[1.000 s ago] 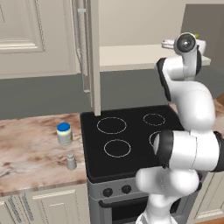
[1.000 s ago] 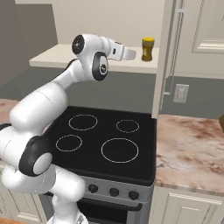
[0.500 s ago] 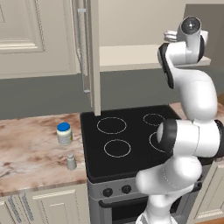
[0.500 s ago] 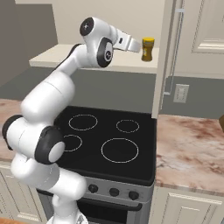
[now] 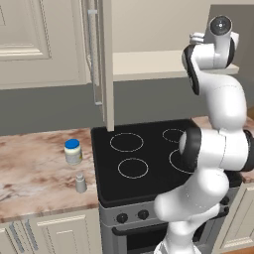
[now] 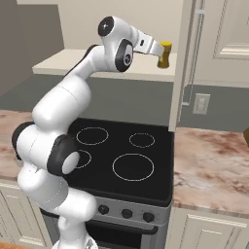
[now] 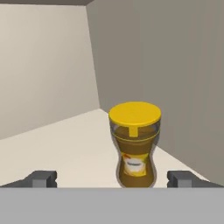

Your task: Collect the turmeric, mayonnaise, and shaker from the cabinet and place them next to the stove.

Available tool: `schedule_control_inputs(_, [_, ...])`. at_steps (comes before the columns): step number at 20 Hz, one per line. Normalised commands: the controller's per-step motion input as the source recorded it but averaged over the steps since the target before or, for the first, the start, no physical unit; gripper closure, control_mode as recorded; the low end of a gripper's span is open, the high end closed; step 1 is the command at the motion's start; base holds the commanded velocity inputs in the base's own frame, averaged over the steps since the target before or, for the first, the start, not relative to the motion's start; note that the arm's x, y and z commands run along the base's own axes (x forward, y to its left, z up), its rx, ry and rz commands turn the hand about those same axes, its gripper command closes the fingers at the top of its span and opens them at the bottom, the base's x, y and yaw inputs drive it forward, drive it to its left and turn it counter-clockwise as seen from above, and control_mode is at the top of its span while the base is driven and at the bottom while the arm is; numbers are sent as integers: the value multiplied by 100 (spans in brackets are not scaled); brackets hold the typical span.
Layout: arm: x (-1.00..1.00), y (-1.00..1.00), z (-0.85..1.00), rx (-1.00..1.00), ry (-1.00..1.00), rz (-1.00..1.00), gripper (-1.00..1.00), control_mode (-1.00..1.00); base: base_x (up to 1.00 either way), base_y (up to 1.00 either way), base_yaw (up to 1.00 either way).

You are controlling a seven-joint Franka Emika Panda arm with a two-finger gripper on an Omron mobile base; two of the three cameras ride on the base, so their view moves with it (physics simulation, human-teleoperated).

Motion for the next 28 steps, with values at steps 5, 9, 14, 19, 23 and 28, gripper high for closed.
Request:
schedule_control_inputs(5, [20,-19,0,1,0,0,-100,-100,0,0,0])
schedule_control_inputs(9, [12,-29,0,1,0,0,-100,-100,0,0,0])
schedule_control_inputs(14, [4,-27,0,0,0,-1,-100,-100,0,0,0])
schedule_control_inputs(19, [0,-12,0,0,0,-1,-100,-100,0,0,0])
schedule_control_inputs(23, [0,0,0,0,0,0,-100,-100,0,0,0])
schedule_control_inputs(28, [0,0,0,0,0,0,-100,-100,0,0,0])
